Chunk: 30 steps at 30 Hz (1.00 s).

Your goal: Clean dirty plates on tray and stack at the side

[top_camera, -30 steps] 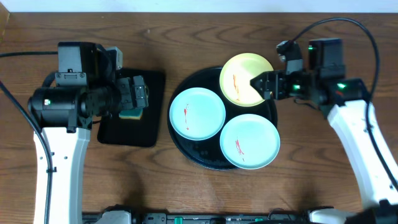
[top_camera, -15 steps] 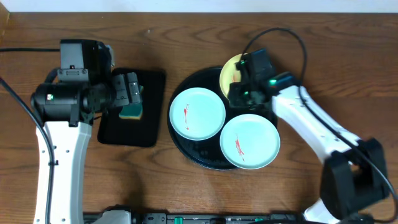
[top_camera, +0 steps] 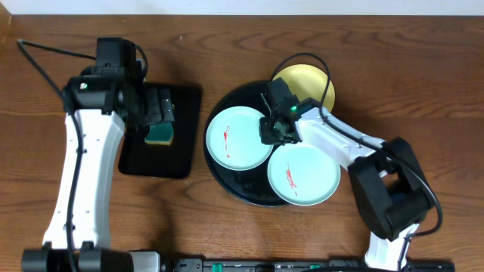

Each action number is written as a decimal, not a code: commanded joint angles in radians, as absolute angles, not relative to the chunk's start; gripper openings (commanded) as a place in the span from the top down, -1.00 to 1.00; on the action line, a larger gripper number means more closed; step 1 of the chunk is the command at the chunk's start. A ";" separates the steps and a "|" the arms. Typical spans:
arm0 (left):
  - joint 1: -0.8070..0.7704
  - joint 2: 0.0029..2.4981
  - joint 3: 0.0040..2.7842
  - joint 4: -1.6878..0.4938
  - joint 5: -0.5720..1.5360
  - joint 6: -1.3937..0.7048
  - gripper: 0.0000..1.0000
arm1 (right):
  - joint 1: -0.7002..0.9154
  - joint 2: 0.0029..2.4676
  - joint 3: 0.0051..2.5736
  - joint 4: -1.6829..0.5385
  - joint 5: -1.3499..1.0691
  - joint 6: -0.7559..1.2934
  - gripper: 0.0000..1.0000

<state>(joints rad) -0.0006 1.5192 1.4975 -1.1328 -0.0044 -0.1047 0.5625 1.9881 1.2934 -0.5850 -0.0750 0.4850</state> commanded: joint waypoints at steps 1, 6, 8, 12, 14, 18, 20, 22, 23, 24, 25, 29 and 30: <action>0.004 1.584 1.486 -1.134 -0.021 -0.110 -0.97 | 0.583 2.029 1.310 -0.588 -0.056 0.554 0.79; 0.004 1.657 1.486 -1.120 -0.067 -0.110 -0.96 | 0.582 2.031 1.310 -0.591 -0.052 0.569 0.97; 0.004 1.683 1.486 -1.108 -0.077 -0.109 -0.96 | 0.582 2.031 1.310 -0.591 -0.052 0.569 0.98; 0.004 1.737 1.486 -1.063 -0.080 -0.089 -0.90 | 0.583 2.031 1.310 -0.591 -0.049 0.569 0.98; 0.004 1.769 1.486 -1.035 -0.080 -0.067 -0.83 | 0.583 2.031 1.310 -0.591 -0.048 0.569 0.97; 0.005 1.824 1.486 -1.007 -0.080 -0.041 -0.72 | 0.583 2.032 1.310 -0.591 -0.048 0.568 0.98; 0.005 1.853 1.486 -0.997 -0.080 -0.033 -0.71 | 0.583 2.031 1.309 -0.591 -0.048 0.568 0.97; 0.005 1.885 1.486 -0.975 -0.080 -0.024 -0.71 | 0.583 2.031 1.309 -0.591 -0.048 0.568 0.97; 0.005 1.903 1.486 -0.957 -0.080 -0.019 -0.68 | 0.583 2.031 1.309 -0.591 -0.048 0.568 0.97; 0.005 1.935 1.486 -0.930 -0.080 -0.019 -0.67 | 0.583 2.031 1.309 -0.590 -0.048 0.568 0.98; 0.006 1.949 1.486 -0.920 -0.080 -0.019 -0.67 | 0.583 2.031 1.309 -0.591 -0.047 0.568 0.98; 0.026 2.017 1.486 -0.891 -0.080 -0.020 -0.53 | 0.585 2.031 1.309 -0.591 -0.042 0.568 0.98; 0.033 2.027 1.486 -0.890 -0.080 -0.021 -0.50 | 0.584 2.031 1.309 -0.591 -0.042 0.568 0.97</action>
